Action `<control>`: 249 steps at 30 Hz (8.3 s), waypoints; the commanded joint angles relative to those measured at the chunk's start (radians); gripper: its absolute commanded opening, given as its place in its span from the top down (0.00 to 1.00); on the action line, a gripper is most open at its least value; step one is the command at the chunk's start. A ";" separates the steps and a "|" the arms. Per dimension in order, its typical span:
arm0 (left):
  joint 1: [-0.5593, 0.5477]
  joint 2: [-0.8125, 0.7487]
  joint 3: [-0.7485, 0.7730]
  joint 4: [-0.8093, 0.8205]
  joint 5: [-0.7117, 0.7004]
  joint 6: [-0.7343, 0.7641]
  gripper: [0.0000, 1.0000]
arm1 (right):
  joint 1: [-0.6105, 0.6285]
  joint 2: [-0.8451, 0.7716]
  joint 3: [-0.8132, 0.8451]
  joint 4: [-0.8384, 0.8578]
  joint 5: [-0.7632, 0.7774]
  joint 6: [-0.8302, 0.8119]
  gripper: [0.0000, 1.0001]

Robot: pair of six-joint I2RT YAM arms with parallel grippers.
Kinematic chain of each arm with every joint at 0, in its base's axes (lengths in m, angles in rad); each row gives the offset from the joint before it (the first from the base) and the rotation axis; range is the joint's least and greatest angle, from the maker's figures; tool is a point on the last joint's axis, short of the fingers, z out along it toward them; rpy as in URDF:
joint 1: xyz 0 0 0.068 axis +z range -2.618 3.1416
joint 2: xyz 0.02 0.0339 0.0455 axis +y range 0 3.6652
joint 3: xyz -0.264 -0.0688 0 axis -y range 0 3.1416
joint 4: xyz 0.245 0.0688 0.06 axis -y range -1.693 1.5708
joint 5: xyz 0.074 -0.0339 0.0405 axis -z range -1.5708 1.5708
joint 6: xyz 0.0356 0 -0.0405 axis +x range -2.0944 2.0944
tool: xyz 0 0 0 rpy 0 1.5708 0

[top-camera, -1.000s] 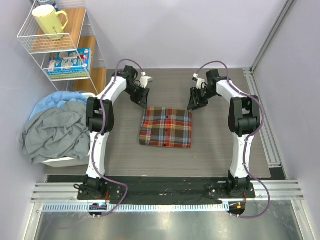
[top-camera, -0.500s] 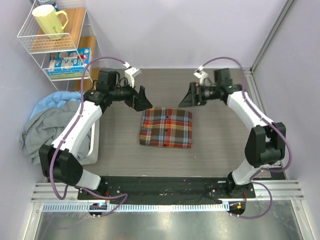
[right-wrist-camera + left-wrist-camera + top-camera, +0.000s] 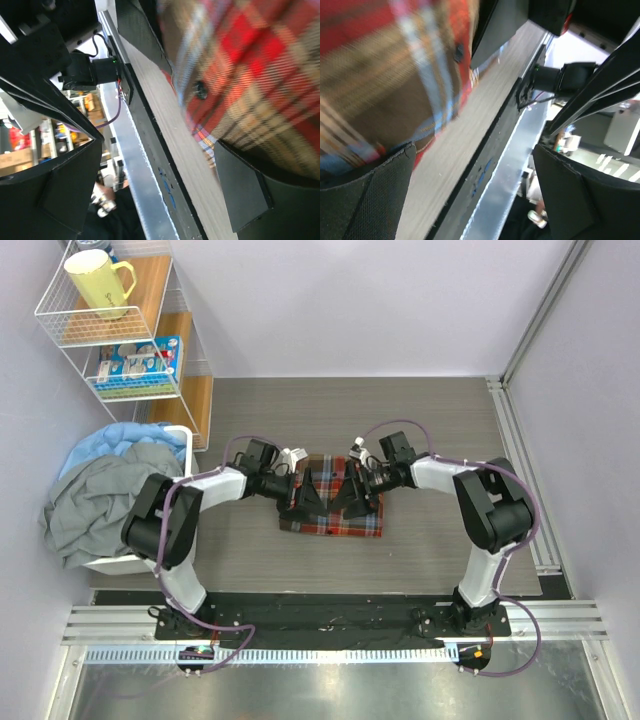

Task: Fold and stack the long sleeve shirts
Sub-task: Fold the shirt

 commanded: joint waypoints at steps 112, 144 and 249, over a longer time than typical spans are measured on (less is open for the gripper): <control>-0.105 0.231 -0.172 0.673 -0.557 -0.553 0.49 | -0.030 0.226 0.490 -0.685 0.615 -1.193 0.18; -0.069 0.346 1.370 -0.721 -1.463 1.108 1.00 | -0.450 0.074 0.460 -0.653 0.279 -0.633 0.11; 0.075 0.318 0.702 -0.432 -0.667 0.599 0.43 | -0.206 0.349 1.132 -0.644 0.529 -0.794 0.49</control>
